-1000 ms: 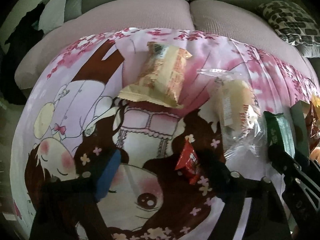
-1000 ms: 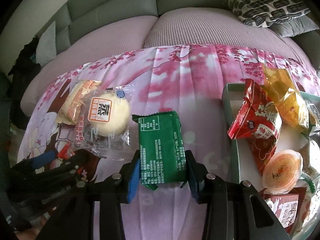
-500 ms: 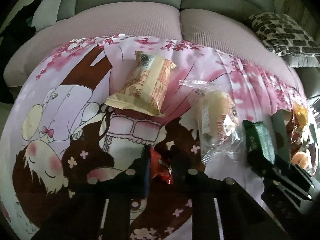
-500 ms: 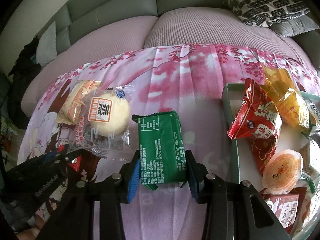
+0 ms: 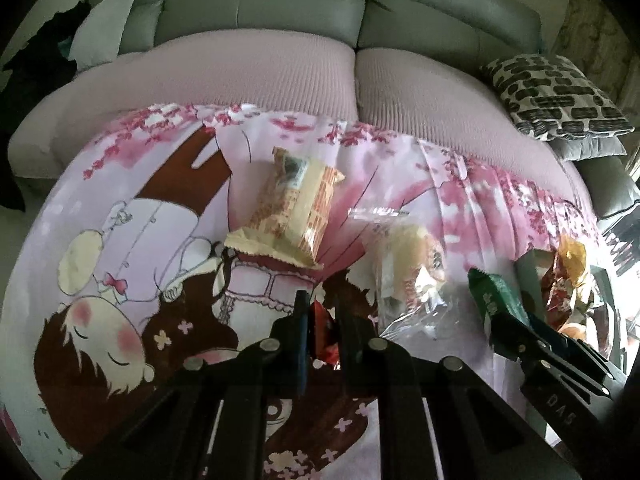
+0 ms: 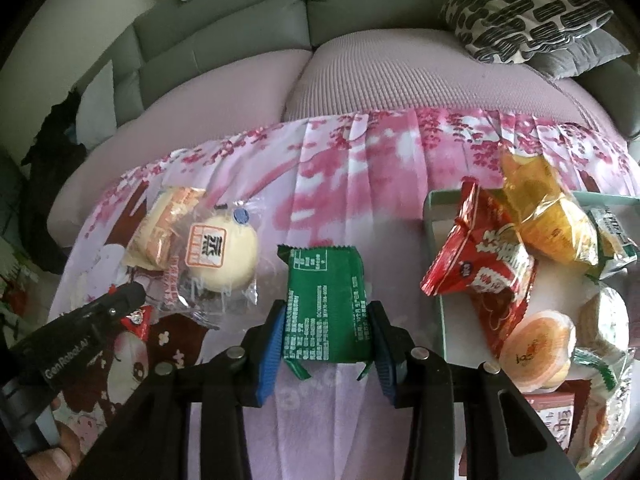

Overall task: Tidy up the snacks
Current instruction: 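Grasp the small red candy with the left tool while the right tool lifts the green pack, then carry the green pack and red candy over the tray and open both tools, then withdraw both open tools from the tray back toward the snack pile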

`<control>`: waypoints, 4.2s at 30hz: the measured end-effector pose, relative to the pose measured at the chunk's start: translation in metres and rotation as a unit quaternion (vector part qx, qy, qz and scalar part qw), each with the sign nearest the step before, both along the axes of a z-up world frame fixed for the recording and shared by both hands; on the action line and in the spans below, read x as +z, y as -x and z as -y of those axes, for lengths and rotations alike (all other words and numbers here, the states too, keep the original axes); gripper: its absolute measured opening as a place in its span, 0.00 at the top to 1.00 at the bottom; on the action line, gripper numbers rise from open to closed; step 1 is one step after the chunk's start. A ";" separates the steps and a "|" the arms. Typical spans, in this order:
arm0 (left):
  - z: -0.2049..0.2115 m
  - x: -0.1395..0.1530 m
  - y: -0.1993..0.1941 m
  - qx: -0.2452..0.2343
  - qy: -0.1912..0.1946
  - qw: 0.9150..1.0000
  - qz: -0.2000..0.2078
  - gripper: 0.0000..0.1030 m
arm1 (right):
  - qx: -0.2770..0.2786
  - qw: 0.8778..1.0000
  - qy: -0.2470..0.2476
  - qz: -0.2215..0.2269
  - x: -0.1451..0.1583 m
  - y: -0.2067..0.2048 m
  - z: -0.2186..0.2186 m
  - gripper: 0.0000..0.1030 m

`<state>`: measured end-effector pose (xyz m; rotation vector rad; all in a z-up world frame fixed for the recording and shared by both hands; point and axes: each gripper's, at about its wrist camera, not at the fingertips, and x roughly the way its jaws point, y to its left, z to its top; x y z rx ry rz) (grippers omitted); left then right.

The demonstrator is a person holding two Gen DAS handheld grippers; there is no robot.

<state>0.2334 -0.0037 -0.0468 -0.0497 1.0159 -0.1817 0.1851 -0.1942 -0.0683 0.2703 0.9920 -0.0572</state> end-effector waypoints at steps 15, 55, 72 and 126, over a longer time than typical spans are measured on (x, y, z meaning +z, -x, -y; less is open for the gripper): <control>-0.001 0.041 0.010 0.003 0.001 0.999 0.052 0.88 | -0.005 1.000 -0.009 0.023 0.019 0.007 0.006 0.59; 0.178 0.087 0.073 -0.207 0.010 0.971 0.122 0.88 | -0.236 0.967 0.025 0.093 0.103 0.101 0.196 0.59; 0.264 0.031 0.105 -0.312 -0.030 0.946 0.090 0.87 | -0.241 0.970 -0.002 0.007 0.059 0.094 0.217 0.59; 0.194 0.041 0.054 -0.157 0.023 0.985 0.066 0.00 | -0.206 0.978 -0.031 -0.008 0.051 0.080 0.204 0.00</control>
